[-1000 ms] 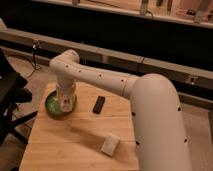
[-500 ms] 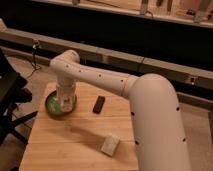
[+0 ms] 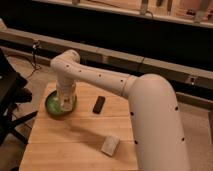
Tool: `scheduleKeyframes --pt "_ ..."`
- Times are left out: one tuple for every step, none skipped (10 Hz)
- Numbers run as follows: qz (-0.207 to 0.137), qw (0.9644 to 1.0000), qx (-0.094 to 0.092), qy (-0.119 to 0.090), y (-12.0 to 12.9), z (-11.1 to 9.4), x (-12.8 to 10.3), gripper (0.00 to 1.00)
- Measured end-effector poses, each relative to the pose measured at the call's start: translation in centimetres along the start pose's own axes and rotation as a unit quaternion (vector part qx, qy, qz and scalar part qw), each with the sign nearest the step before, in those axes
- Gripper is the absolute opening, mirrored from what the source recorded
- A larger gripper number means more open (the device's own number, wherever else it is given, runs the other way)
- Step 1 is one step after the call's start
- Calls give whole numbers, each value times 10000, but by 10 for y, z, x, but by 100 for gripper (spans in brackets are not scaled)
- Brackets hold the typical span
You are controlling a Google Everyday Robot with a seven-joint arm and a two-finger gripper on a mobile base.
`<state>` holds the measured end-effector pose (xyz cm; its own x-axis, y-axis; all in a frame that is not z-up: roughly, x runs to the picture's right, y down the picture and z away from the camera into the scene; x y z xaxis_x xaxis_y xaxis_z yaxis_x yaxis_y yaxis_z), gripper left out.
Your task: Place the bottle in the ceramic bowl
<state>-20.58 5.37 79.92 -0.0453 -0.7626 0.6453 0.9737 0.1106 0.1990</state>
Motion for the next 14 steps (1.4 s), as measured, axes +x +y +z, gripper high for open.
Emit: scheduleKeyframes --pt "1 10000 1 -1 0 0 0 1" --pt "7 10000 6 -7 0 1 1 1" --pt "12 10000 11 -10 0 1 2 3" --pt "18 10000 15 -13 0 2 3 9" --pt "20 10000 20 -16 0 3 3 18" --pt "21 10000 25 -18 0 3 4 21" --pt "22 10000 29 -19 -1 3 5 22" --pt "24 10000 34 -22 -1 4 5 22" --pt "27 10000 40 -23 -1 4 6 22" --pt "31 10000 40 -25 -1 4 7 22" --pt "34 10000 47 -27 -1 4 7 22" --pt "41 10000 51 -29 -1 5 8 22" --pt "46 10000 55 -33 -1 5 9 25" --pt "52 10000 61 -35 -1 5 10 33"
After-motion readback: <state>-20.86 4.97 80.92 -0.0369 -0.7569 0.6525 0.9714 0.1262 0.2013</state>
